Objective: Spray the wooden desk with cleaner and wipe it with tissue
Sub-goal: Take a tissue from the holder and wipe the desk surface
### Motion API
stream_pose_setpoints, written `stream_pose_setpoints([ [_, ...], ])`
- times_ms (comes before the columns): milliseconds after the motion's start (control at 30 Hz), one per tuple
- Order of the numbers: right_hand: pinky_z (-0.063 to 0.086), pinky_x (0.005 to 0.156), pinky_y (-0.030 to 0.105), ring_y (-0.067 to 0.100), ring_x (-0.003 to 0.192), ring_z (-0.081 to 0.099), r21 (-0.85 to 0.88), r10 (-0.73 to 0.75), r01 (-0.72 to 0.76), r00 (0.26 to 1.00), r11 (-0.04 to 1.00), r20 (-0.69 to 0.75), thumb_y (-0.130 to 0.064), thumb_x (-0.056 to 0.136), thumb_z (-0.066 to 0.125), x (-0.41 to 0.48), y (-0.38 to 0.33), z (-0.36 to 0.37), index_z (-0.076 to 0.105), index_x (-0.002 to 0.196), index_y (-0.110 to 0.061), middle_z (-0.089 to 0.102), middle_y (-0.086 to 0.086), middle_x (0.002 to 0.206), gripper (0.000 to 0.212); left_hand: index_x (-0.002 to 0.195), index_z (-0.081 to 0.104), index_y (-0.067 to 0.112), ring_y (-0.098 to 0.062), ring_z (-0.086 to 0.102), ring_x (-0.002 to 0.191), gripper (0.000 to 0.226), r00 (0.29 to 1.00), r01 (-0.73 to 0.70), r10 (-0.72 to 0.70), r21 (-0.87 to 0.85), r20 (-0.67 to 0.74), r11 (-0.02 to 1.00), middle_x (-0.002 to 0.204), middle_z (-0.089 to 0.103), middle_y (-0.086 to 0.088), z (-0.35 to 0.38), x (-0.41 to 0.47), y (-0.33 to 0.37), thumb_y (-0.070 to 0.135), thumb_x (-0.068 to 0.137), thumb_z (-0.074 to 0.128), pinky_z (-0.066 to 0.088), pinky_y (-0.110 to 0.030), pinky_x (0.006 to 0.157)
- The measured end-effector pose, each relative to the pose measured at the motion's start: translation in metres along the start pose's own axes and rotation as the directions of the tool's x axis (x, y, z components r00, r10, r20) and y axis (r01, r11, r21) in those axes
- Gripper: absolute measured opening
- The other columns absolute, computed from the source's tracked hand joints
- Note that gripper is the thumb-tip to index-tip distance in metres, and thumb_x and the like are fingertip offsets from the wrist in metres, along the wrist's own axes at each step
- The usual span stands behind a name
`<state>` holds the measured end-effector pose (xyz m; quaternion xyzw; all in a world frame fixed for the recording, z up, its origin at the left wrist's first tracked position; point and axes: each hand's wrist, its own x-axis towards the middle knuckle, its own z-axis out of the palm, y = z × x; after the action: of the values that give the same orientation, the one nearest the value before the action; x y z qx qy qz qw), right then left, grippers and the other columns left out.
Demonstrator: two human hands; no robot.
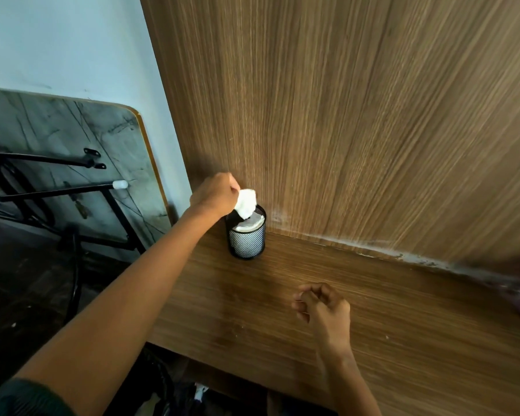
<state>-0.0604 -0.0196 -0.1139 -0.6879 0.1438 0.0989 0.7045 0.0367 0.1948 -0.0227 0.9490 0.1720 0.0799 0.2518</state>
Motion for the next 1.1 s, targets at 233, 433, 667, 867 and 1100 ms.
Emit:
stream_pose_setpoints([
  [233, 0.048, 0.060, 0.026, 0.018, 0.066, 0.061, 0.131, -0.038, 0.041, 0.999, 0.991, -0.027, -0.001, 0.089, 0.053, -0.003, -0.014, -0.005, 0.063, 0.080, -0.007, 0.065, 0.010, 0.074, 0.015, 0.075, 0.058, 0.025, -0.022, 0.068, 0.073, 0.021, 0.976, 0.046, -0.198, -0.802, -0.091, 0.596, 0.084, 0.062, 0.001, 0.013, -0.077, 0.056, 0.007, 0.086, 0.055, 0.058, -0.030, 0.058],
  [433, 0.046, 0.056, 0.030, 0.014, 0.062, 0.063, 0.320, -0.010, -0.001, 0.999, 0.947, 0.035, -0.037, 0.095, 0.042, -0.009, -0.028, -0.042, 0.070, 0.087, -0.011, 0.069, 0.009, 0.075, 0.039, 0.098, 0.058, 0.015, -0.009, 0.065, 0.073, 0.027, 0.880, 0.396, -0.333, -0.910, 0.339, 0.121, 0.088, 0.065, -0.002, 0.098, -0.176, 0.098, -0.007, 0.083, 0.051, 0.052, -0.015, 0.052],
  [667, 0.047, 0.059, 0.031, 0.020, 0.069, 0.061, 0.267, 0.021, 0.007, 0.995, 0.964, -0.101, -0.004, 0.088, 0.056, -0.006, -0.025, -0.083, 0.070, 0.081, -0.006, 0.067, 0.009, 0.074, 0.016, 0.084, 0.057, 0.023, -0.014, 0.060, 0.067, 0.032, 0.824, 0.535, -0.329, -0.826, 0.462, 0.178, 0.081, 0.064, -0.003, 0.135, -0.198, 0.121, -0.005, 0.087, 0.043, 0.048, -0.024, 0.054],
  [867, 0.050, 0.062, 0.025, 0.013, 0.075, 0.063, 0.170, -0.076, 0.126, 0.958, 0.977, -0.275, -0.005, 0.088, 0.059, -0.007, -0.023, -0.117, 0.067, 0.078, -0.014, 0.069, 0.002, 0.080, 0.016, 0.086, 0.056, 0.022, 0.001, 0.042, 0.031, 0.016, 0.804, 0.594, -0.259, -0.753, 0.536, 0.285, 0.064, 0.058, 0.002, 0.143, -0.198, 0.141, 0.009, 0.091, 0.048, 0.037, -0.021, 0.045],
  [1100, 0.049, 0.056, 0.019, 0.011, 0.072, 0.061, 0.180, -0.060, 0.141, 0.916, 0.974, -0.397, -0.005, 0.087, 0.060, -0.008, -0.023, -0.136, 0.063, 0.082, -0.011, 0.065, 0.002, 0.078, 0.008, 0.071, 0.061, 0.025, -0.008, 0.061, 0.069, 0.035, 0.867, 0.496, -0.133, -0.812, 0.479, 0.307, 0.069, 0.065, 0.005, 0.145, -0.203, 0.153, 0.042, 0.094, 0.041, 0.048, -0.025, 0.068],
])
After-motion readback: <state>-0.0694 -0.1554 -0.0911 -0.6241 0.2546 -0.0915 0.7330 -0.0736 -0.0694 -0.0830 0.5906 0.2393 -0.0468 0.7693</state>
